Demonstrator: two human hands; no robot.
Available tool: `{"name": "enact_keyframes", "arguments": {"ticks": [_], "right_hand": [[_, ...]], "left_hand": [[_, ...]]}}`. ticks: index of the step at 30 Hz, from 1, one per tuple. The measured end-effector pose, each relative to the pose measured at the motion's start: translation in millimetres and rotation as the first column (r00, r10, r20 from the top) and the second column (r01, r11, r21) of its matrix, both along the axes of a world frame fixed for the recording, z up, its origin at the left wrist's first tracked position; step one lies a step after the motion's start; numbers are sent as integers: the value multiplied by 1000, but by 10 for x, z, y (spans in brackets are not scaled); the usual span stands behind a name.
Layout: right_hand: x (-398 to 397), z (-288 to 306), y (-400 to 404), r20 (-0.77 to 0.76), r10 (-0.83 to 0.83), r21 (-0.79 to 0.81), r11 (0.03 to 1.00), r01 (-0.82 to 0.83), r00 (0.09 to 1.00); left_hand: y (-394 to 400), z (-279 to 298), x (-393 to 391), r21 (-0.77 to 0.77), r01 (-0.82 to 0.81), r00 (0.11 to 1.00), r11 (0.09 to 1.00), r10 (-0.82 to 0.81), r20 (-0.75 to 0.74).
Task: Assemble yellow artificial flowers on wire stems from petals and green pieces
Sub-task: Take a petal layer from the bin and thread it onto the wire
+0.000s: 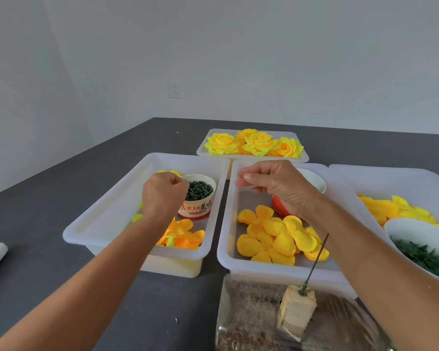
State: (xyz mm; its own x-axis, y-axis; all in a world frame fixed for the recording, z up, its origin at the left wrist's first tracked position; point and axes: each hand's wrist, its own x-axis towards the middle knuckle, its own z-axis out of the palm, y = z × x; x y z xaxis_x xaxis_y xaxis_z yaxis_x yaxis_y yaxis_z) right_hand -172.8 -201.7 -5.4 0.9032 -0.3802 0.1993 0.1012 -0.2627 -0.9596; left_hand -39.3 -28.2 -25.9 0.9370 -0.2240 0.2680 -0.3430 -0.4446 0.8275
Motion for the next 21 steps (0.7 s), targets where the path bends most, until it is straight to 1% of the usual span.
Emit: {"name": "enact_keyframes", "arguments": {"ticks": [2,4,6,7,9,10,11,13,14,15,17,19,21], "right_hand": [[-130,-34,-113,-25,-13,-21,1000,13,1000],[-254,-51,-218,-78,-29,-81,996,23,997],[-348,-57,-307,-163,-72,-191,981,40,984],[-386,-56,-351,-214,-108,-274,961,46,971],[-436,-47,-423,-329,-184,-445,895,20,926],[-456,-52,-442,-394,-209,-502,865,-19,895],[-472,-72,-451,-459,-228,-549,833,-72,859],[-489,-156,-446,-537,-270,-656,729,-195,799],[-488,-217,-443,-552,-284,-691,683,-239,784],[-486,-277,-437,-556,-294,-706,661,-255,777],[-480,-363,-443,-541,-313,-716,658,-233,781],[-474,-396,-474,-515,-336,-733,649,-202,789],[-463,-432,-489,-514,-351,-738,646,-195,783]], "left_hand": [[-58,37,-53,65,65,994,996,-70,80],[-135,91,-115,127,109,976,986,-130,174],[-231,157,-194,172,143,952,975,-183,246],[-288,191,-239,199,165,936,966,-217,277],[-420,255,-338,271,225,895,936,-309,322],[-494,279,-390,312,259,873,914,-359,329],[-574,295,-441,355,295,853,887,-412,321],[-736,302,-541,430,387,803,816,-528,278],[-810,291,-589,460,434,770,775,-584,258],[-874,275,-633,482,473,735,737,-632,246],[-972,226,-691,508,527,667,681,-702,249],[-1034,157,-706,518,552,620,653,-737,269],[-1052,75,-696,494,569,607,657,-741,287]]}}
